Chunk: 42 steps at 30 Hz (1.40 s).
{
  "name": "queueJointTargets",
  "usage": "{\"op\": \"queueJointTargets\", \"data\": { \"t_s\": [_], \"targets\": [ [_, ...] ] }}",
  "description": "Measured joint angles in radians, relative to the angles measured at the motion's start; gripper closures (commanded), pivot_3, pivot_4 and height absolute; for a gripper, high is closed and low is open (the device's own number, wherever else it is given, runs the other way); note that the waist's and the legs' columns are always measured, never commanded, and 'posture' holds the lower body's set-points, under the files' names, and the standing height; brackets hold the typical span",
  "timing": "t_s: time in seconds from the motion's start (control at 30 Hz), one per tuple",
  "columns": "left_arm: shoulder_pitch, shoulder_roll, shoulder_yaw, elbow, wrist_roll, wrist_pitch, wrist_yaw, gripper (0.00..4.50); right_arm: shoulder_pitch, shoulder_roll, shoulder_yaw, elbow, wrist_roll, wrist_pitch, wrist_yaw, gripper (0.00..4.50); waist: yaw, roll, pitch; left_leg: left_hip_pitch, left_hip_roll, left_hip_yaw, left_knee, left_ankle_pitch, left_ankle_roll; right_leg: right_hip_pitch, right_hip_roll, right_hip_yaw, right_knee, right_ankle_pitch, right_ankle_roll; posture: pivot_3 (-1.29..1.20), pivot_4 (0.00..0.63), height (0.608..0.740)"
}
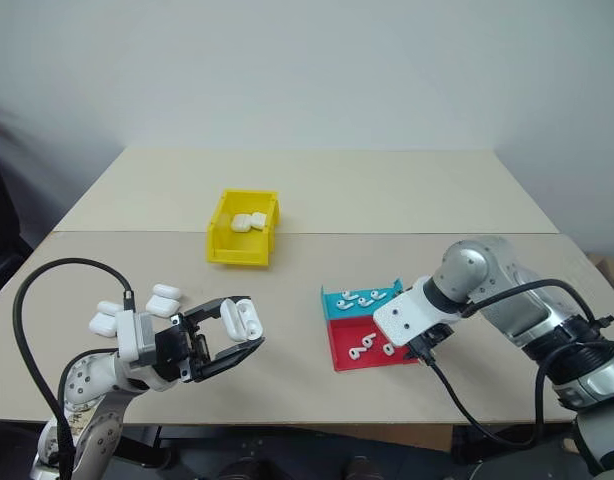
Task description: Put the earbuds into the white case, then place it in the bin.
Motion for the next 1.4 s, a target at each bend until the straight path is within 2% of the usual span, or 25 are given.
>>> {"op": "queueJointTargets", "data": {
  "t_s": [0.7,1.37,1.4],
  "targets": [
    [0.017,0.046,-0.014,-0.006,0.002,0.008,0.056,1.72,-0.009,0.098,0.021,0.062,-0.147,-0.006,0.0,2.08,0.0,0.0,0.0,0.0,0.0,0.0,0.0,0.0,0.0,0.0,0.0,0.0,0.0,0.0,0.0,0.0,0.15,0.74],
    [0.038,0.059,-0.023,-0.01,0.022,0.007,0.084,1.72,-0.025,0.134,0.042,0.109,-0.185,-0.022,0.001,2.08,0.0,0.0,0.0,0.0,0.0,0.0,0.0,0.0,0.0,0.0,0.0,0.0,0.0,0.0,0.0,0.0,0.15,0.74],
    [0.038,0.059,-0.023,-0.01,0.022,0.007,0.085,1.72,-0.025,0.134,0.043,0.109,-0.185,-0.022,0.001,2.27,0.0,0.0,0.0,0.0,0.0,0.0,0.0,0.0,0.0,0.0,0.0,0.0,0.0,0.0,0.0,0.0,0.15,0.74]
  ]
}}
